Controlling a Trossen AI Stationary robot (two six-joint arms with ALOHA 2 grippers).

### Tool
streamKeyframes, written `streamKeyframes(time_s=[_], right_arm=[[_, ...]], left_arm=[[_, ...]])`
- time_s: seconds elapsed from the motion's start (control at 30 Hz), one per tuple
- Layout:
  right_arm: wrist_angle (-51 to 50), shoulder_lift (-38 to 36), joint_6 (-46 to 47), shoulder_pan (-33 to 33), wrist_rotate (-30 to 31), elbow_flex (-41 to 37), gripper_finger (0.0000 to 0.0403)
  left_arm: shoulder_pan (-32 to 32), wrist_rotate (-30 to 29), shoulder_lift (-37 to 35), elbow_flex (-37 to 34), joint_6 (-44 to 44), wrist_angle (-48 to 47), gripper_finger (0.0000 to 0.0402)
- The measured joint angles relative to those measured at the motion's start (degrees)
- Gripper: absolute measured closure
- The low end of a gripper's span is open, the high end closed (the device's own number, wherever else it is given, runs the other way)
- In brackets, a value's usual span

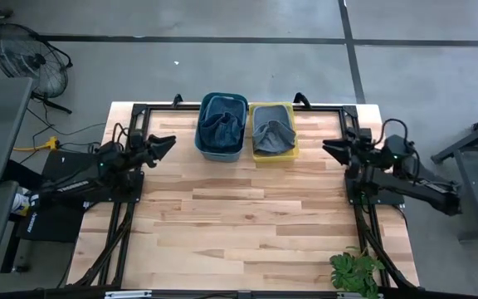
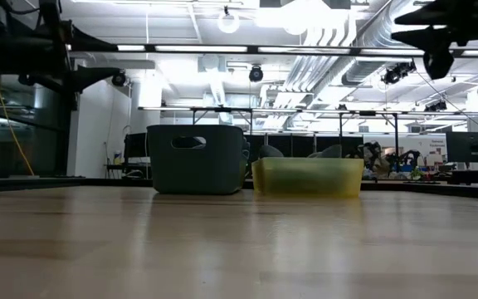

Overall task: Pick & Place hat
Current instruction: Return to Home Position

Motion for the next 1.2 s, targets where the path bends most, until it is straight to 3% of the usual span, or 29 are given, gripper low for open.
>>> streamKeyframes(time_s=[0.13,0.27,0.5,0.63,0.93,1.2], right_arm=[[0.01,-5.77,1.44,0.0,1.0,-2.1,0.0286],[1.33,-5.63,2.55,0.0,0.94,-4.4,0.0286],[23.66,-4.97,6.4,0.83,-1.8,-13.01,0.0286],[29.06,-4.93,7.01,3.65,-1.2,-17.09,0.0286],[29.36,-4.93,3.01,12.46,6.25,-20.44,0.0286],[17.92,-4.93,0.31,16.37,9.79,-20.44,0.0286]], left_arm=[[0.02,-1.84,-0.41,0.0,0.32,-1.64,0.0209],[0.02,-2.66,-0.5,0.0,0.08,-2.08,0.0209],[0.02,-3.58,-0.47,0.0,-0.38,-1.74,0.0209],[0.02,-4.38,-0.47,0.0,-1.43,-1.68,0.0209],[0.02,-5.05,-0.47,0.02,-2.98,-4.26,0.0208],[0.04,-3.38,-0.42,0.02,4.58,-11.45,0.0208]])
